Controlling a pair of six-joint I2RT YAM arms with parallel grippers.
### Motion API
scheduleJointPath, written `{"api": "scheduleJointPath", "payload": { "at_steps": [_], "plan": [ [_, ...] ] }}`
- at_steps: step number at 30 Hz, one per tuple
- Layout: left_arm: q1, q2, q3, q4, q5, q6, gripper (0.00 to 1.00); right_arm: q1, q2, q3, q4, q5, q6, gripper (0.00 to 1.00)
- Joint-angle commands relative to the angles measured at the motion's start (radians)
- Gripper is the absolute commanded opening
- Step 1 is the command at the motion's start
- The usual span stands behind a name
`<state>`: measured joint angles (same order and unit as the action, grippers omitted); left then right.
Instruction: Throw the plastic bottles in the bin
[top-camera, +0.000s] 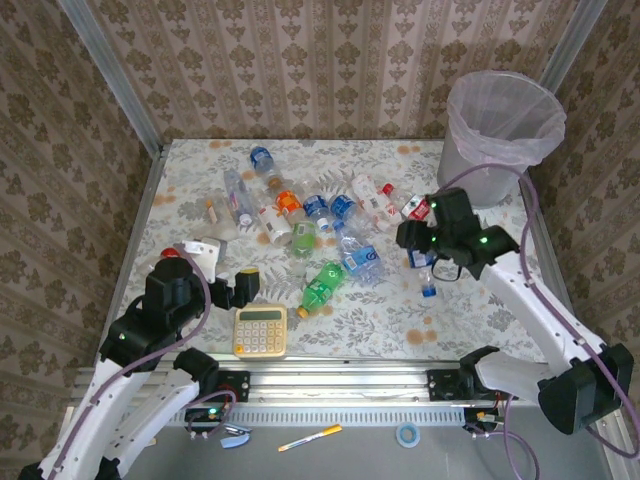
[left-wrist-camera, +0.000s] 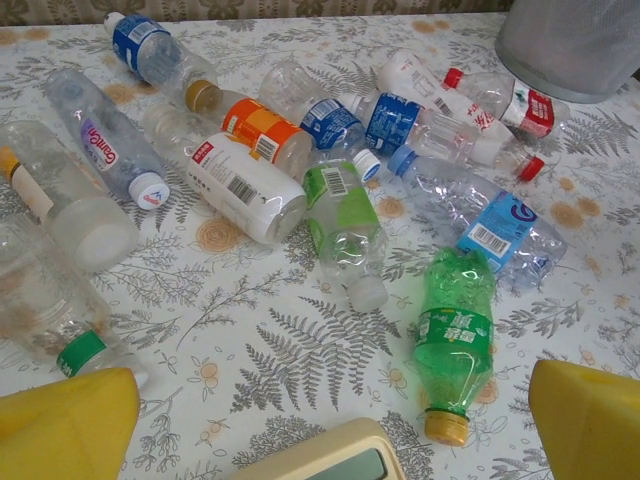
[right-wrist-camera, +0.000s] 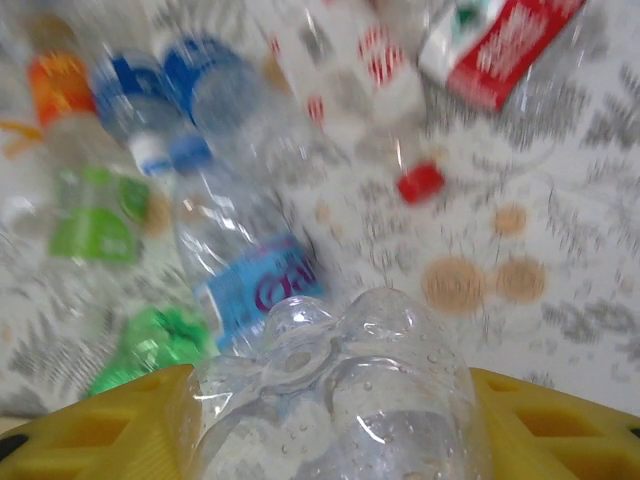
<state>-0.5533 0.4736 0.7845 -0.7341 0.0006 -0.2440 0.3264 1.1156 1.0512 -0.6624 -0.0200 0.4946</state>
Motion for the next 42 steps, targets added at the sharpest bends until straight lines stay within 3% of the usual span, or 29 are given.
{"api": "scheduleJointPath", "payload": {
  "at_steps": [1,11,17,21,26,31,35,37,38,39,40,42],
  "plan": [
    [0.015,-0.008,-0.011,-0.005,-0.001,-0.014,1.0,-0.044,-0.064,0.11,0.081,-0.018,-0.05,0.44],
    [0.032,-0.009,-0.016,0.002,0.01,-0.018,1.0,-0.067,-0.193,0.147,0.644,0.159,-0.261,0.43],
    [0.032,-0.009,-0.018,0.001,0.003,-0.02,1.0,-0.068,-0.229,0.009,1.201,0.124,-0.517,0.37],
    [0.032,-0.009,-0.021,0.0,-0.006,-0.02,1.0,-0.069,-0.181,0.053,1.309,0.076,-0.685,0.34],
    [0.032,-0.009,-0.023,0.001,-0.015,-0.021,1.0,-0.081,-0.123,0.117,1.368,0.067,-0.78,0.34],
    [0.033,-0.008,-0.023,-0.001,-0.024,-0.024,1.0,-0.128,-0.011,0.278,1.195,0.154,-0.765,0.35],
    [0.033,-0.007,-0.024,-0.001,-0.025,-0.024,1.0,-0.256,0.193,0.599,0.729,0.183,-0.587,0.44],
    [0.033,-0.007,-0.027,0.0,-0.023,-0.024,1.0,-0.307,0.374,0.853,0.405,0.221,-0.493,0.59],
    [0.033,-0.006,-0.028,0.003,-0.019,-0.024,1.0,-0.325,0.484,1.038,0.225,0.244,-0.458,0.83],
    [0.033,-0.007,-0.029,0.004,-0.016,-0.023,1.0,-0.338,0.571,1.176,0.062,0.242,-0.431,0.91],
    [0.033,-0.005,-0.033,0.007,-0.012,-0.02,1.0,-0.347,0.658,1.306,-0.096,0.256,-0.4,0.95],
    [0.033,-0.002,-0.033,0.011,-0.008,-0.018,1.0,-0.355,0.717,1.393,-0.161,0.267,-0.378,0.99]
  ]
}}
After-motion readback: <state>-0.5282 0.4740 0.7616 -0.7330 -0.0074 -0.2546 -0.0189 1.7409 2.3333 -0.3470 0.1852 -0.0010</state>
